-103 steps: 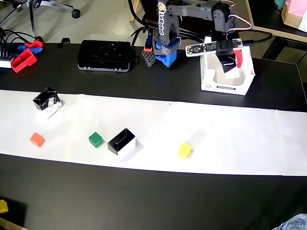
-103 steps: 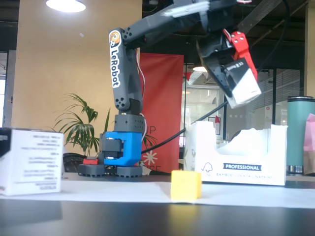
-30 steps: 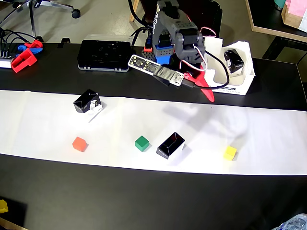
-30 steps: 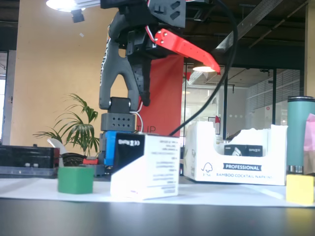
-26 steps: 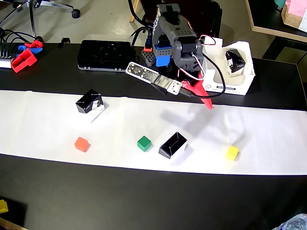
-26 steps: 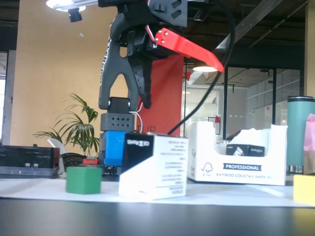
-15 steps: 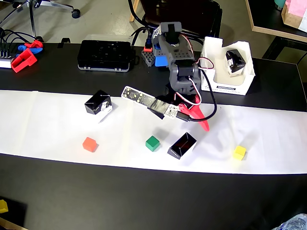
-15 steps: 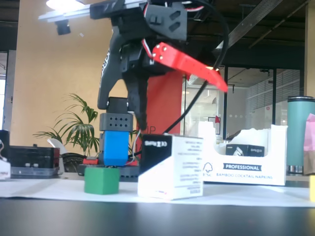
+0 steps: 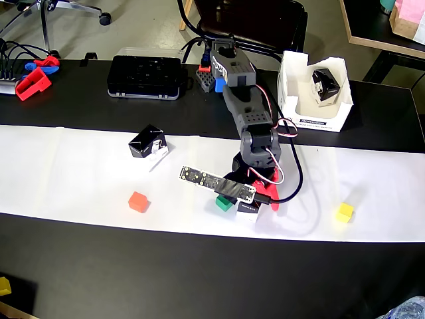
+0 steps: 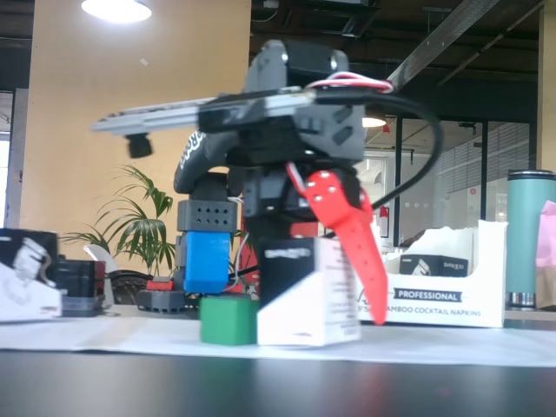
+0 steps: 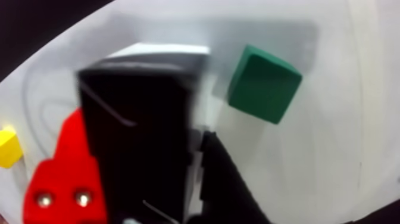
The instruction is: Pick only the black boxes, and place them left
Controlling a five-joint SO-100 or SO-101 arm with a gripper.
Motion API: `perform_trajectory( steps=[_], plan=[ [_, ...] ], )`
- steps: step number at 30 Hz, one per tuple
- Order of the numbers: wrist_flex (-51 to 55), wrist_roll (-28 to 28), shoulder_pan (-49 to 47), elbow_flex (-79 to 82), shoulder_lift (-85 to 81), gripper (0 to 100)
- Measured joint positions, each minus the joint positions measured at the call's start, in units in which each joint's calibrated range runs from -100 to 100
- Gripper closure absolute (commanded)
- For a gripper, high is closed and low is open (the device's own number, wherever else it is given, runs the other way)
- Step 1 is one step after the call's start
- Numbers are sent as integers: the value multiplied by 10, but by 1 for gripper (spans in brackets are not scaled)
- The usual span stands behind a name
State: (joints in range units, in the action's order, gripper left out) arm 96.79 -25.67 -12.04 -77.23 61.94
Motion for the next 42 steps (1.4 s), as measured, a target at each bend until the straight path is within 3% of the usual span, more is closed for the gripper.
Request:
perform_trajectory(
  steps=[8,19,31,42],
  plan=[
    [-1,0,-64,-6,-11,89],
    [-3,6,-213,457,-472,89],
    [-17,46,-485,668,-735,89],
    [-8,46,-585,790,-914,89]
  ],
)
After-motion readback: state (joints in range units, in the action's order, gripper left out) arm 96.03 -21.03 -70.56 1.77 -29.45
